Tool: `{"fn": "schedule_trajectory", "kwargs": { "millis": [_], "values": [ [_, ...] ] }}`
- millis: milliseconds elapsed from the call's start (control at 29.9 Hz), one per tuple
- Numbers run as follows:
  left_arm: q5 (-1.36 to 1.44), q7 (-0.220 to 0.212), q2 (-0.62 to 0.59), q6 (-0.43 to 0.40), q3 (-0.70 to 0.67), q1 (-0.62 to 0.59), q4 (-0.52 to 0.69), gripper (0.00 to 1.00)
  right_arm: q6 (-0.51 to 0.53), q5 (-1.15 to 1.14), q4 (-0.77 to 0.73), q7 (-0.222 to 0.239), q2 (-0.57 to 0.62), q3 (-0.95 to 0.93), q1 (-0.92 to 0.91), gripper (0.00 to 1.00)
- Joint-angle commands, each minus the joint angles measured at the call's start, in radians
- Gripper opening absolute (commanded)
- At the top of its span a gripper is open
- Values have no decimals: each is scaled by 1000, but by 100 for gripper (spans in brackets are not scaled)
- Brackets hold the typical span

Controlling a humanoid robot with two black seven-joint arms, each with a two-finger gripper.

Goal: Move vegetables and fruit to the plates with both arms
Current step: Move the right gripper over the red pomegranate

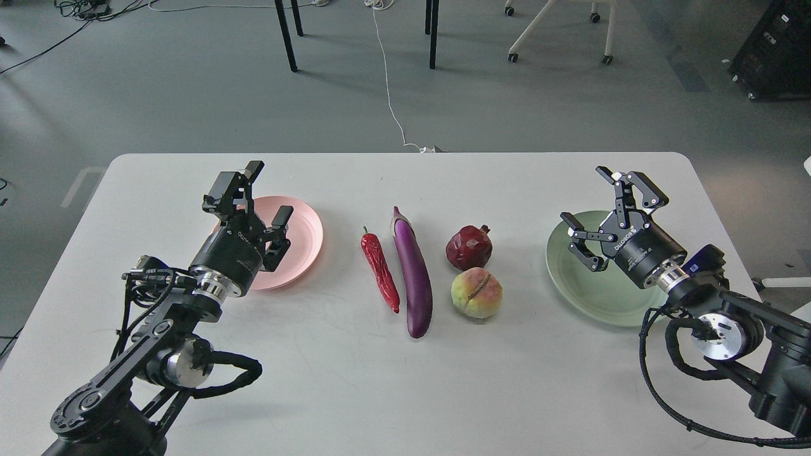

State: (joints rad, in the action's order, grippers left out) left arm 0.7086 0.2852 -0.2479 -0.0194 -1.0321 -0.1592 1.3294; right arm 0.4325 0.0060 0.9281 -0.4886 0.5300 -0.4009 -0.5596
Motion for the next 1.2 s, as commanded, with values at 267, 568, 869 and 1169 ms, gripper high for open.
{"fn": "schedule_trajectory", "kwargs": {
  "millis": [267, 568, 869, 1169],
  "values": [
    [-32, 0, -36, -91, -5, 4, -1, 98, 2, -308, 23, 0, 70, 137, -207, 96],
    [-32, 5, -85, -137, 0, -17, -4, 98, -1, -774, 12, 0, 33, 699, -774, 97],
    [-32, 11, -96, -134, -3, -16, 5, 98, -106, -1112, -87, 0, -292, 1068, -996, 98],
    [-34, 11, -111, -134, -6, -14, 8, 98, -149, -1135, -186, 0, -470, 1205, -982, 98]
  ]
}}
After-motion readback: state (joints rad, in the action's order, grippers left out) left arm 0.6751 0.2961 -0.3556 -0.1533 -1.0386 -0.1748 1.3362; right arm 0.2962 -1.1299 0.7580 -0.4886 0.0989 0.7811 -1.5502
